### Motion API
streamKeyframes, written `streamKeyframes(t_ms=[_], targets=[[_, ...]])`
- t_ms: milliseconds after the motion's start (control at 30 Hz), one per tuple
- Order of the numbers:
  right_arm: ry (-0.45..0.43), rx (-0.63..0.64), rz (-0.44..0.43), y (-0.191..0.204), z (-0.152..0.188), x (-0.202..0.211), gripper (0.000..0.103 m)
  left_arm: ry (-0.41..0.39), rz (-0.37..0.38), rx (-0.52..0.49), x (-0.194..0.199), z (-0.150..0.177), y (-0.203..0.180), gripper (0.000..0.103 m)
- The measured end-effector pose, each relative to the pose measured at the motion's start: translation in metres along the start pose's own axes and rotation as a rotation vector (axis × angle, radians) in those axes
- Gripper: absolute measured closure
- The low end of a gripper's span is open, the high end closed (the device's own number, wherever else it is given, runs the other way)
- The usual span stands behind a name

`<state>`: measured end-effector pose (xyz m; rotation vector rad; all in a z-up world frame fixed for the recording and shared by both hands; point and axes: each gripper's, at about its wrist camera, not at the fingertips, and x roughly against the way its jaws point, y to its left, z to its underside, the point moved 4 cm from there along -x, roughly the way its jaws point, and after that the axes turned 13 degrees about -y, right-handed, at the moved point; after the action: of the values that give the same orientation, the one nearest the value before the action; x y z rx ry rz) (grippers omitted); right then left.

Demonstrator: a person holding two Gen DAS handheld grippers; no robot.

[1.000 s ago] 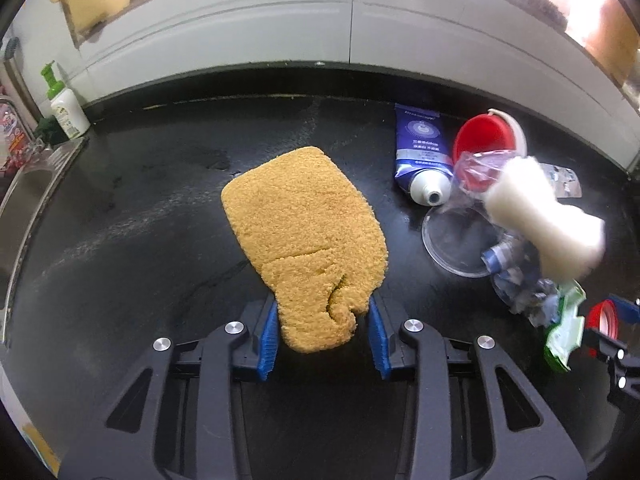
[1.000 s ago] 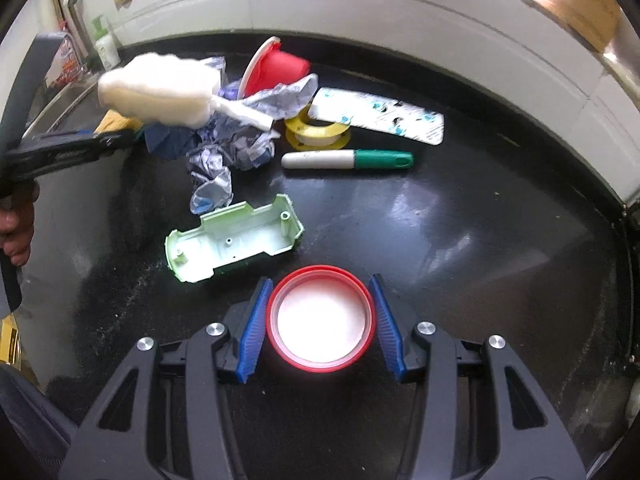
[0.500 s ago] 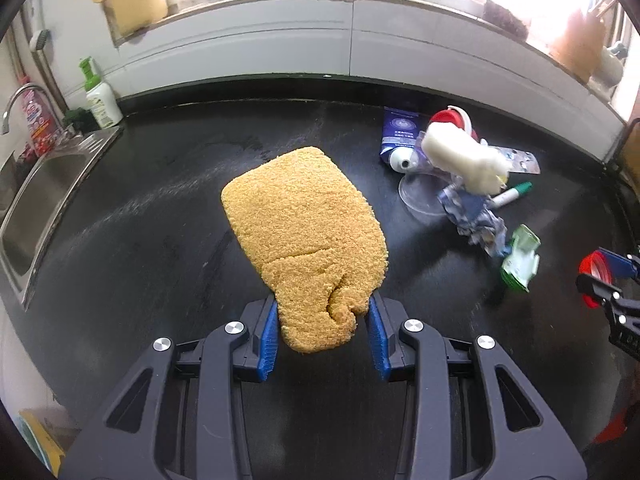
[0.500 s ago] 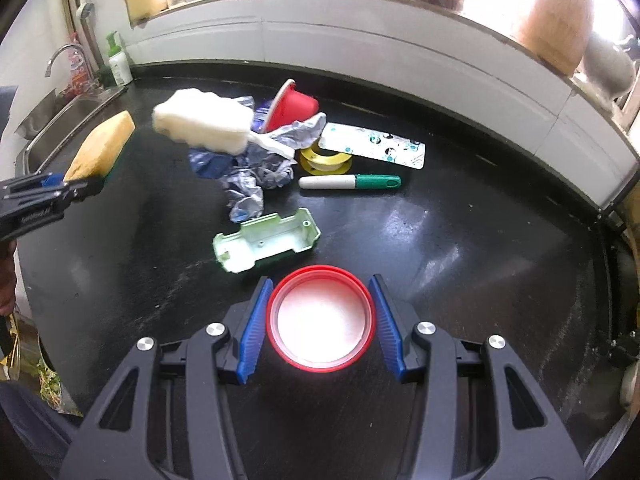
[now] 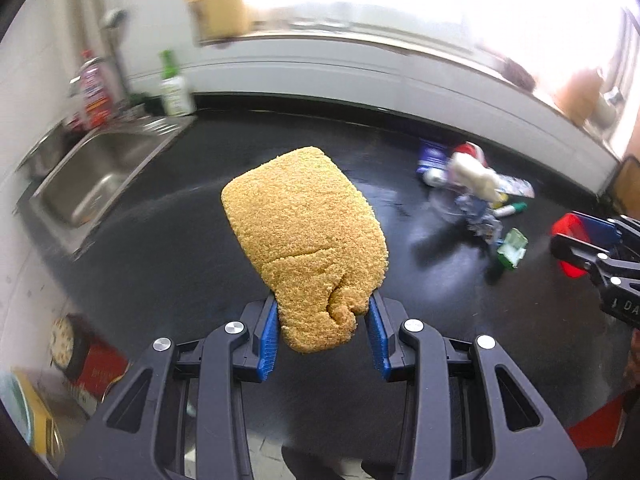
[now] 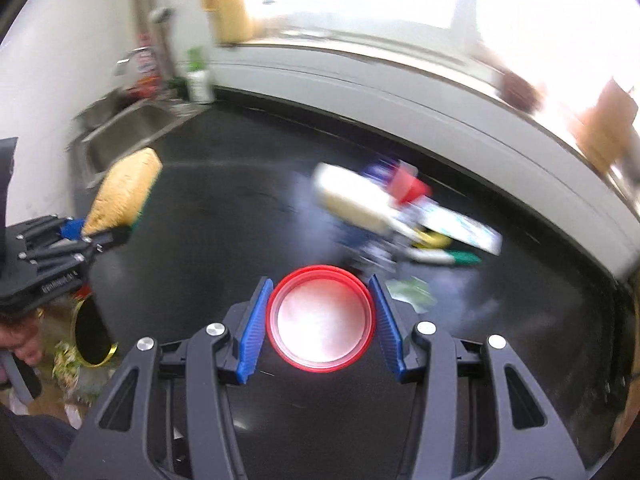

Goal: Collect trash
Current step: 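Carry sponge and lid to the black bin and release both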

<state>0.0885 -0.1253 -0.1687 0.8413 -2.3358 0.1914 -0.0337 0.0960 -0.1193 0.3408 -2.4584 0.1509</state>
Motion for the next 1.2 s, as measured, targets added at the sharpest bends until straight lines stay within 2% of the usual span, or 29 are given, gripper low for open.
streamKeyframes(t_ms=[167,267,400,567,700,833,1200], targets=[[-0.005,0.112,-0.209,0.105,-0.024,-0.017,0.054,-0.012,-0.124,0.081,0.045,0.022,0.066,0.066],[0.017,0.168,-0.341,0.173,-0.029,-0.029,0.054,0.004,-0.216,0.158,0.073,0.046,0.113,0.066],[0.057,0.252,-0.494,0.259,-0.025,-0.039,0.054,0.051,-0.332,0.274,0.104,0.092,0.175,0.066],[0.151,0.352,-0.671,0.371,-0.004,-0.053,0.054,0.108,-0.417,0.385,0.122,0.152,0.236,0.066],[0.212,0.397,-0.738,0.438,0.017,-0.068,0.054,0.145,-0.452,0.471,0.12,0.205,0.285,0.066],[0.298,0.419,-0.784,0.5,0.039,-0.097,0.054,0.187,-0.443,0.546,0.108,0.248,0.32,0.066],[0.436,0.479,-0.755,0.596,0.092,-0.18,0.054,0.233,-0.372,0.648,0.06,0.313,0.377,0.062]])
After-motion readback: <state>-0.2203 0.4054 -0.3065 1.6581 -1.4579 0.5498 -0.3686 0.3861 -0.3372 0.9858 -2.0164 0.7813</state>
